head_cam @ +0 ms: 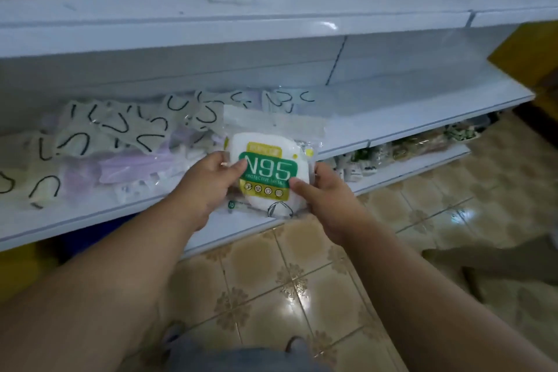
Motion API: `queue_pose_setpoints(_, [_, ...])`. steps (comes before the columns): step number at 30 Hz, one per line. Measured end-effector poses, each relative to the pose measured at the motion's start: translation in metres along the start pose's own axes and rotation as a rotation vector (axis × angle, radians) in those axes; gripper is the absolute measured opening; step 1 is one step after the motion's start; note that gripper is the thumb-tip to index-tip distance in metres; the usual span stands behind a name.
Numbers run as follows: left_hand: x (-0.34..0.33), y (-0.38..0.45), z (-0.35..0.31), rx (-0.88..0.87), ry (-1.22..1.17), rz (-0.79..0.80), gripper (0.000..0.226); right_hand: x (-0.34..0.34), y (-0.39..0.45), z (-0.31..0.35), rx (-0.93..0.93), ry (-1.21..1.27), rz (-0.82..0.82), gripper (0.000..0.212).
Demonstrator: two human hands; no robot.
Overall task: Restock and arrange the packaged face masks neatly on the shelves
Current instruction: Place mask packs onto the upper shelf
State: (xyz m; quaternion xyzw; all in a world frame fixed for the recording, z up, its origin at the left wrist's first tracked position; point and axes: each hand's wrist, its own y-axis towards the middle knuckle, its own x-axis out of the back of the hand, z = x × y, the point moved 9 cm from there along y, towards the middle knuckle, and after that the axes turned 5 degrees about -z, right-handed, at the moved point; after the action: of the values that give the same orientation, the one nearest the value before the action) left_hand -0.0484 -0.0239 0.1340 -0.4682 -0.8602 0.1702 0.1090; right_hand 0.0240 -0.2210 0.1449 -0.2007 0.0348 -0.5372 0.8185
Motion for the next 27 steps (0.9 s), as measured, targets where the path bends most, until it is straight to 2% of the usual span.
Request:
queue_pose_setpoints(3, [-0.082,-0.016,-0.045,-0.172,0.086,-0.022,0.029,0.091,-0.002,0.038,0.090,-0.022,-0.142,0.024])
queue_pose_setpoints(5, [-0.122,-0.022,-0.072,-0.256,0.127,-0.037,0.022,0.137,0.001,0.065,0.121,0.000,-0.226,0.023])
queue_pose_setpoints(8, [-0.157,-0.021,-0.113,-0.349,0.161,-0.060,0.007,0.179,0.015,0.104,0.208,0.037,-0.314,0.009])
queue_pose_setpoints(12, [-0.176,0.012,-0.169,-0.403,0.146,-0.057,0.029,0.208,0.056,0.161,0.357,-0.053,-0.464,0.010])
queue_pose_setpoints(16, [-0.187,0.051,-0.243,-0.550,0.265,-0.142,0.031,0.215,0.107,0.223,0.491,-0.002,-0.463,0.013])
queue_pose_setpoints(20, [-0.199,0.087,-0.300,-0.644,0.393,-0.258,0.034,0.232,0.151,0.272,0.559,-0.110,-0.513,0.022])
queue_pose_setpoints(24, [-0.214,0.130,-0.330,-0.624,0.514,-0.339,0.036,0.242,0.210,0.320,0.580,-0.313,-0.502,0.033])
queue_pose_setpoints(27, [-0.226,0.166,-0.336,-0.549,0.579,-0.375,0.047,0.242,0.259,0.347,0.610,-0.462,-0.445,0.035])
